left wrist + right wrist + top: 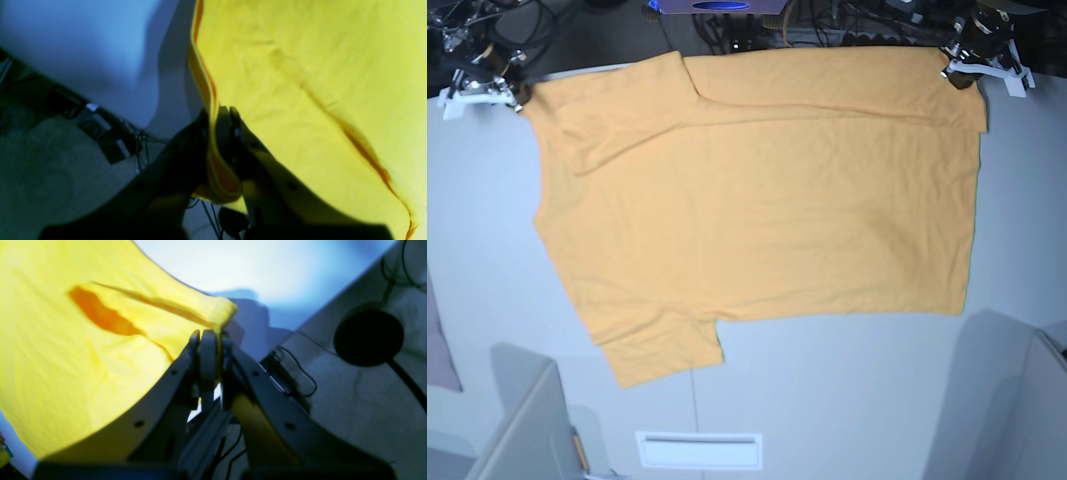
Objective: Fold the T-shirt properly
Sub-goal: 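Lower both grippers onto the folded edge and grasp it again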
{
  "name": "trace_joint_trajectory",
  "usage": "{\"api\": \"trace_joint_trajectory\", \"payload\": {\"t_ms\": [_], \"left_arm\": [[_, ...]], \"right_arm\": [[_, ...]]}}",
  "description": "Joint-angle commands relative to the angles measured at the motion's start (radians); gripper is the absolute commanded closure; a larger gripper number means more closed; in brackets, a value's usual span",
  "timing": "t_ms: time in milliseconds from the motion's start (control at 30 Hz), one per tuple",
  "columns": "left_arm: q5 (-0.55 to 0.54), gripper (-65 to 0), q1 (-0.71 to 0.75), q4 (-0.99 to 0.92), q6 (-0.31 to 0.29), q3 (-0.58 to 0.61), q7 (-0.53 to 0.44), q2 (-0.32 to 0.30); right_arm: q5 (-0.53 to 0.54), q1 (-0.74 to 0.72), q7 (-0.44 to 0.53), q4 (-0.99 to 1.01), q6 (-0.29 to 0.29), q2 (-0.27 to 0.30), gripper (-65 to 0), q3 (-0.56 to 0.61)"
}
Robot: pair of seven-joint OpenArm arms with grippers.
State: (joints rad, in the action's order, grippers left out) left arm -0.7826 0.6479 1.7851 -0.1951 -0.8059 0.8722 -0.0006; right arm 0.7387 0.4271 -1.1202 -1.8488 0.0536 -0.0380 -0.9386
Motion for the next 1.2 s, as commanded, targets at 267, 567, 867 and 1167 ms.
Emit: {"api": "trace_joint_trajectory", "payload": {"t_ms": [267,567,867,1167], "left_arm": [[-0.005,0.0,0.013,0.023,-0.005,-0.007,-0.011,-0.008],[-0.007,0.0,0.031,0.023,-0.004,-0.007,-0.009,-0.043],[-0.008,0.0,0.031,0.023,-0.004,-0.007,-0.009,-0.043],[-0.007,-1.0,0.033,0.025,-0.001,-0.007,-0.009,-0.043]], "right_arm": [[0.009,0.065,-0.024,-0.047,0.005,-0.007,0.0,-0.006],[0.009,0.083,-0.024,-0.093,0.005,-0.007,0.0,-0.006],[0.008,0.077,-0.031,-0.098,0.005,-0.009,0.0,-0.006],[0.008,0.072,-0.024,-0.099,0.005,-0.009,-22.5,-0.006]]}}
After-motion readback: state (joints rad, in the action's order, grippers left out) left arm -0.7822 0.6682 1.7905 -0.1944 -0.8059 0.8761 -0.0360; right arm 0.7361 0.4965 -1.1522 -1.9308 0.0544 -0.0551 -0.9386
